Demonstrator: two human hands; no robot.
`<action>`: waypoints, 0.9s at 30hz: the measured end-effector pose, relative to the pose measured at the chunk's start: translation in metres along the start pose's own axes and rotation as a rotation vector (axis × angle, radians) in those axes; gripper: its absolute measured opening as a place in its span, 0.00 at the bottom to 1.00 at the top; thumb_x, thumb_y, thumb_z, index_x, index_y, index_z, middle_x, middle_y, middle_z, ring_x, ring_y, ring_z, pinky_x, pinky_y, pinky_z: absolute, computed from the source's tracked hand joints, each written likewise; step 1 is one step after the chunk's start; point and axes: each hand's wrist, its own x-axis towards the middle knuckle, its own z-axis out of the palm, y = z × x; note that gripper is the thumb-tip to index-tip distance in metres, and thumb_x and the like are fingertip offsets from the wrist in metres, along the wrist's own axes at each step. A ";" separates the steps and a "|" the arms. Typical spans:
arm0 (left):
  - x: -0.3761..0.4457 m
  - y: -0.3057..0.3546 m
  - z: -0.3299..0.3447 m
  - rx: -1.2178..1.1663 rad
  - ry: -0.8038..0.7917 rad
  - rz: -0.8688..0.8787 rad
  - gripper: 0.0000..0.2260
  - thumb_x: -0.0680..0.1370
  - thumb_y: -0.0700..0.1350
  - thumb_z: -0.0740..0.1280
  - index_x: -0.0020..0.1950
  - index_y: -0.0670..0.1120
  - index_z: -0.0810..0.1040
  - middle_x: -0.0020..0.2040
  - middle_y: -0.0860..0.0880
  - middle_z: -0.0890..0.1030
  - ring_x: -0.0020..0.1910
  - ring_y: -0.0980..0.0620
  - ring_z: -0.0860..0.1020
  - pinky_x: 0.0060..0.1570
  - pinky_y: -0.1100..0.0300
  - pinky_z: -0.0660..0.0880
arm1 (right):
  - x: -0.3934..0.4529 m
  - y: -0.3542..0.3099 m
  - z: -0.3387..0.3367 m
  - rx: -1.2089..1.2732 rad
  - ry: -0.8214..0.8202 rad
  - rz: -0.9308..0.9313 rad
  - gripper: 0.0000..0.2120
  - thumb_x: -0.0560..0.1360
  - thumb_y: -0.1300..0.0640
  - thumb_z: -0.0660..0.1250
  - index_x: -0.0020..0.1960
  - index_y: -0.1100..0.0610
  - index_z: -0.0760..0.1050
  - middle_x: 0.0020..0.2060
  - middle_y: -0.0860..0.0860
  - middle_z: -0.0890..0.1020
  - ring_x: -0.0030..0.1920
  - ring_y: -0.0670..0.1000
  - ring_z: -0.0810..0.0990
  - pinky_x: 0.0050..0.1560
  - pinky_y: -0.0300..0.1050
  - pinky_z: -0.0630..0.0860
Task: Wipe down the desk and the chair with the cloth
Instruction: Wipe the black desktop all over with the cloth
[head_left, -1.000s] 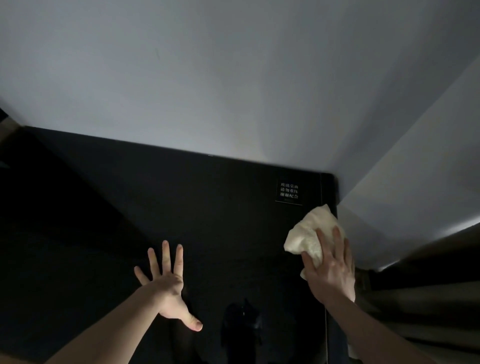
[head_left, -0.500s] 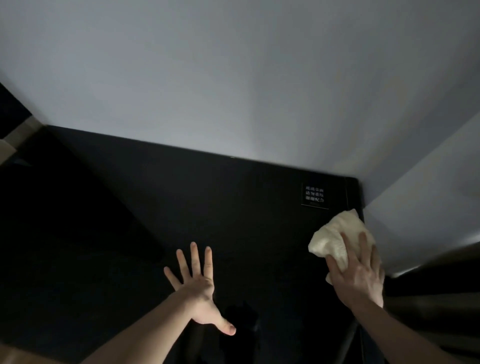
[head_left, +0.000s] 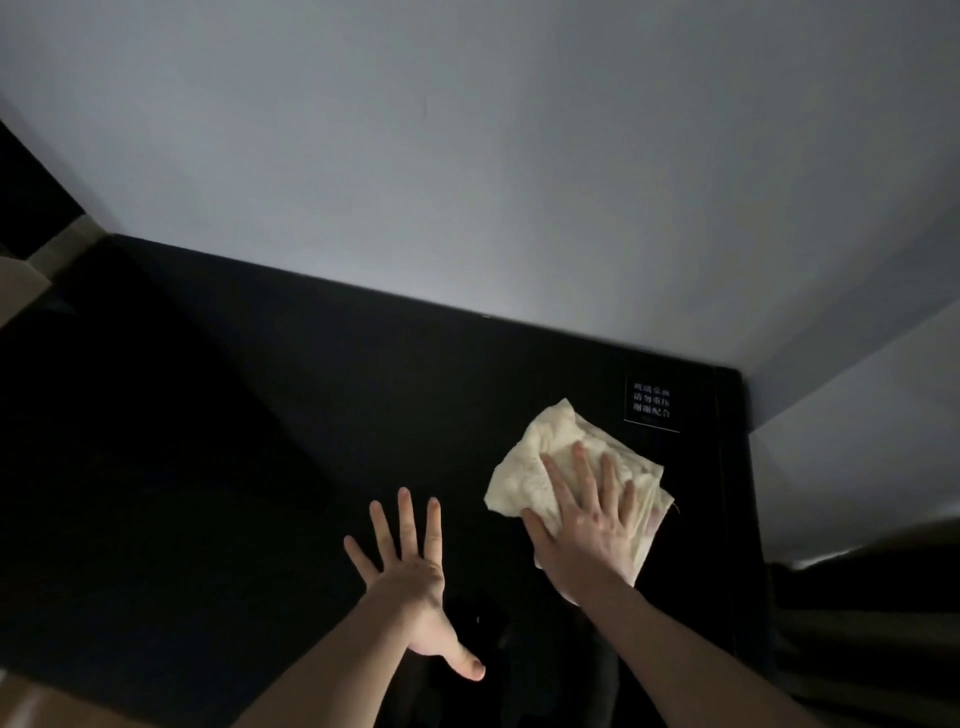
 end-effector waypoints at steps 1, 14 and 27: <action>-0.001 0.001 0.000 0.002 -0.001 -0.010 0.82 0.55 0.75 0.81 0.65 0.47 0.09 0.58 0.37 0.06 0.65 0.26 0.14 0.70 0.19 0.30 | 0.001 0.006 0.000 0.010 -0.019 -0.029 0.36 0.80 0.27 0.50 0.83 0.29 0.40 0.85 0.42 0.35 0.84 0.55 0.29 0.79 0.70 0.28; -0.004 0.005 -0.002 0.006 -0.016 -0.045 0.82 0.55 0.75 0.81 0.65 0.47 0.09 0.60 0.37 0.07 0.66 0.27 0.15 0.72 0.21 0.31 | -0.019 0.208 -0.022 0.016 0.065 -0.150 0.37 0.80 0.37 0.57 0.87 0.42 0.53 0.87 0.50 0.52 0.86 0.58 0.51 0.81 0.68 0.58; 0.000 -0.002 0.003 -0.017 0.009 0.029 0.82 0.55 0.75 0.81 0.65 0.47 0.09 0.58 0.39 0.05 0.64 0.28 0.13 0.71 0.20 0.30 | -0.034 0.123 -0.008 -0.086 0.085 0.173 0.32 0.83 0.33 0.52 0.85 0.37 0.51 0.86 0.49 0.51 0.86 0.60 0.45 0.81 0.71 0.44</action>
